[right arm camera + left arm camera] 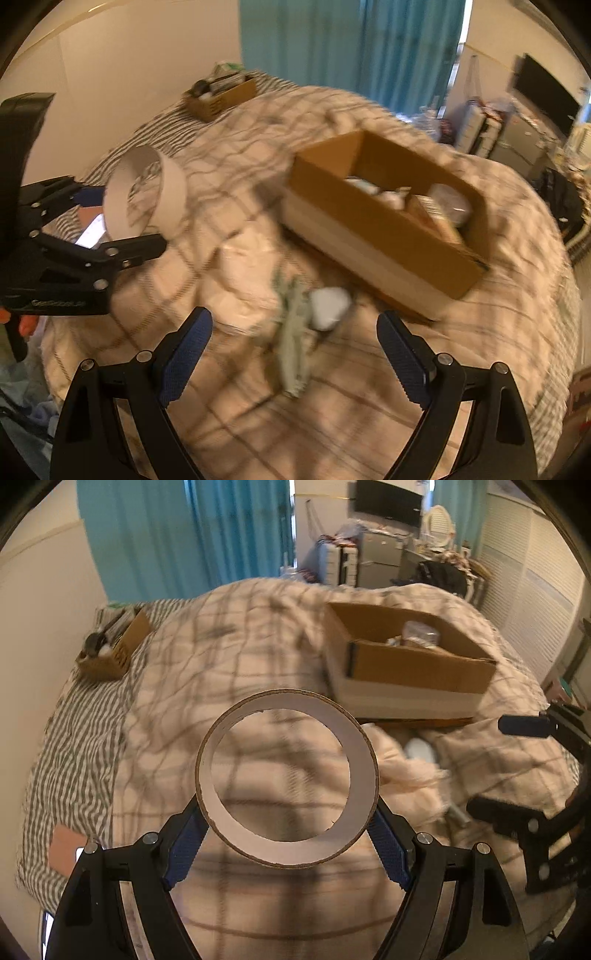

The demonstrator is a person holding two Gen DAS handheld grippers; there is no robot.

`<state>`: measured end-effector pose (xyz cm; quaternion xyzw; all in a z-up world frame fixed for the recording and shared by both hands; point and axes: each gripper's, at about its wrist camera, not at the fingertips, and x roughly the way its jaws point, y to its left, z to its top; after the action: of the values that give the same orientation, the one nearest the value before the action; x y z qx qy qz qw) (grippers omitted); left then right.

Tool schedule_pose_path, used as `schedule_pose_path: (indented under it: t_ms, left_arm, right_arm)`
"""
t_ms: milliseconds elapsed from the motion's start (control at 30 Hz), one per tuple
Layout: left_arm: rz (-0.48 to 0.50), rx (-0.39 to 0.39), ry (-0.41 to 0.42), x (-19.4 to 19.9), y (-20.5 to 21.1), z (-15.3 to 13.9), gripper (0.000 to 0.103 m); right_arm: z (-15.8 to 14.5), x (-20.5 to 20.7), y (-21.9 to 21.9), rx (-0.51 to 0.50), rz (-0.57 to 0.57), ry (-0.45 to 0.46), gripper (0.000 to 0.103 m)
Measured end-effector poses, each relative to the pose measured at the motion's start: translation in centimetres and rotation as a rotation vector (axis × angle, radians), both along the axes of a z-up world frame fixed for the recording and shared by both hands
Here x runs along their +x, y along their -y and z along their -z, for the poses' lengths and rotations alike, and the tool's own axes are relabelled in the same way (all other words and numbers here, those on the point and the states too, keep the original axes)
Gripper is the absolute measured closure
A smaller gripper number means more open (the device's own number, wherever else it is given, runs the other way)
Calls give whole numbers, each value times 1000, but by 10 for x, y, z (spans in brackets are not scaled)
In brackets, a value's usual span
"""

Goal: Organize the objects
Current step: 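Grasp the white tape roll with the left gripper and lift it, then grasp the white cloth with the right gripper while the left holds the tape roll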

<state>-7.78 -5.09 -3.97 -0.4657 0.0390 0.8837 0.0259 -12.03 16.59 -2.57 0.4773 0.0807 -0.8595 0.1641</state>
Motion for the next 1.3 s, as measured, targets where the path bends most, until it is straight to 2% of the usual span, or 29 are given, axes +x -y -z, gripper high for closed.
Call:
schedule_pose_path:
  t_ms: [233,300,367,400,533,567,667,833,1000,1167,1300]
  left_arm:
    - [-31,37,18,1,24,11,20]
    - [-31,44,20,1,27,12,20]
    - [-31,48,21,-1,29,13,20]
    - [-30,51,20,-1,30,13,20]
    - [-22,60,11,-1,28,10,20]
    - [-19,62,8,-1,27,9,20]
    - [-5,76,1,0,23,4,20]
    - [15,97,-7,-6,17,-6,20]
    - [72,98,-50,-17,-4,-32,20]
    - [133,121,-96,-43,-30,-62,20]
    - [181,153,-107,-70,-51,-75,20]
  right_arm:
    - [31,-22,36,42,-66,79,13]
    - [37,-27,38,51,-65,96,19]
    - [39,-29,39,57,-65,101,40]
    - [39,-29,40,68,-68,101,44]
    - [37,-25,41,85,-79,97,74]
    - [35,-24,41,87,-81,92,79]
    - [27,-18,39,97,-83,69,86]
    - [0,-7,26,107,-62,-4,88]
    - [-43,0,0,117,-25,-96,88]
    - [-84,-7,-30,134,40,-184,88]
    - [-107,-20,-52,126,83,-218,88]
